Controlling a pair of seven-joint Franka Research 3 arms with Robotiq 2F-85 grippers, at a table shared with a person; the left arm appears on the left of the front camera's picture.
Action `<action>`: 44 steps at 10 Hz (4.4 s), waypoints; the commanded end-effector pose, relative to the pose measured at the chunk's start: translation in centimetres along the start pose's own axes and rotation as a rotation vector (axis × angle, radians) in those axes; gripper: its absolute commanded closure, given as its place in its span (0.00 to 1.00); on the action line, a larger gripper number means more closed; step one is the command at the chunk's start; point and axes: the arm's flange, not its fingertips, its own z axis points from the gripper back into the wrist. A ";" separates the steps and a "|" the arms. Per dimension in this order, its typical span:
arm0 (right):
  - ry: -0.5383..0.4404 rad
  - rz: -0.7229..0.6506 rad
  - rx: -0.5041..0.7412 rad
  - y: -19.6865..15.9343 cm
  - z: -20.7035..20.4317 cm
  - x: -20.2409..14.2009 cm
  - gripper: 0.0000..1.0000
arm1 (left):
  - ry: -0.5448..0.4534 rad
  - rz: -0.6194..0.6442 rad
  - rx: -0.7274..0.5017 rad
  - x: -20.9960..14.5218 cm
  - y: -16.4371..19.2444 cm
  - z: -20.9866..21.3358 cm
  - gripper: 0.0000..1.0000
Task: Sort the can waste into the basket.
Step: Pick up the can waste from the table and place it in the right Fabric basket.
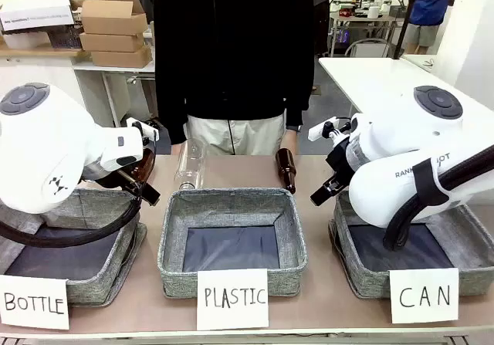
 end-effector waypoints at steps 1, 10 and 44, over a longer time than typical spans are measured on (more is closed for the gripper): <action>0.000 0.000 0.000 0.0 0.0 0.0 0.00 | 0.000 0.000 0.000 0.0 0.0 0.0 0.00; 0.000 0.000 0.000 0.0 0.0 0.0 0.00 | 0.000 0.000 0.000 0.0 0.0 0.0 0.00; -0.135 -0.986 0.501 -14.7 25.6 -4.1 0.00 | -0.447 0.621 -1.384 -8.1 14.3 23.2 0.00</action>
